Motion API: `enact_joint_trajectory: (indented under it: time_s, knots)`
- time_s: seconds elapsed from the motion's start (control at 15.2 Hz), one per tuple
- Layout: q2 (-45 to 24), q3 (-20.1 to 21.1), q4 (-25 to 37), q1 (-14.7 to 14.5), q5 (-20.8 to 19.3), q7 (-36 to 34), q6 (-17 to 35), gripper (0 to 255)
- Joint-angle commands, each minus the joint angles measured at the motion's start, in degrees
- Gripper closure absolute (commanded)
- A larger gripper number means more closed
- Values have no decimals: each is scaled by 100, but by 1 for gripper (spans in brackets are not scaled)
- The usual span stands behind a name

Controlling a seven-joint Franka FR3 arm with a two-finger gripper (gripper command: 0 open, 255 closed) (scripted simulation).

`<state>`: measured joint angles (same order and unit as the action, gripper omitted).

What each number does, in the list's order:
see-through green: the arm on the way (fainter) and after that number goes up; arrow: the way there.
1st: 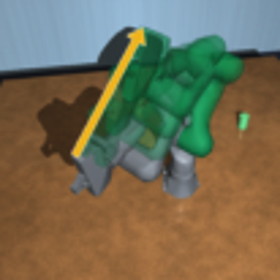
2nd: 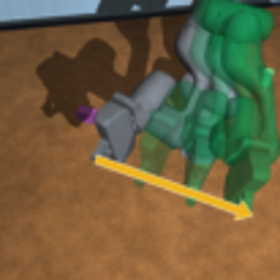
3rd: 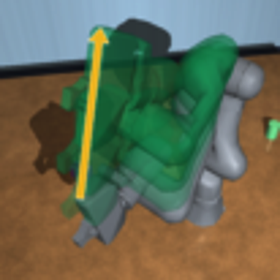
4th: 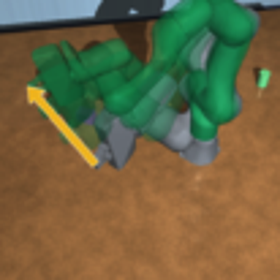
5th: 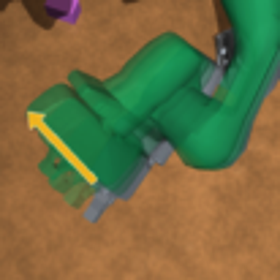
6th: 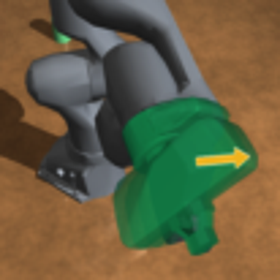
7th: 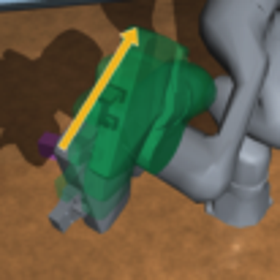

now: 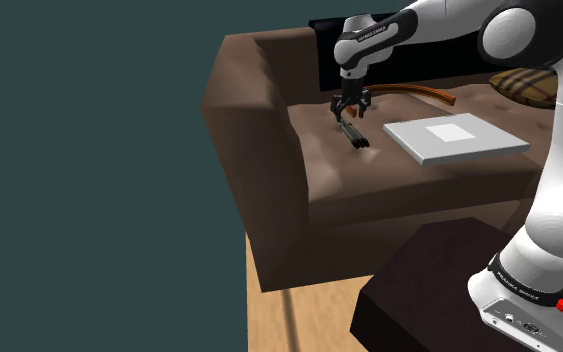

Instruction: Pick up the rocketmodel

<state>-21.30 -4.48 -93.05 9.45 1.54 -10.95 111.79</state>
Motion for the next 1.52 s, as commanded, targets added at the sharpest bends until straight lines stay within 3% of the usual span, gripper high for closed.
enact_joint_trajectory:
  time_s: [0.0,0.53,0.59,1.19,1.45]
  knots:
    - [-202,-14,138,24,11,-9,68,0]
    - [-374,-6,-123,27,28,0,500,0]
    - [-364,-6,-127,27,27,0,493,255]
    - [-374,-6,-122,27,28,0,499,255]
    - [-262,-11,26,25,17,-6,240,255]
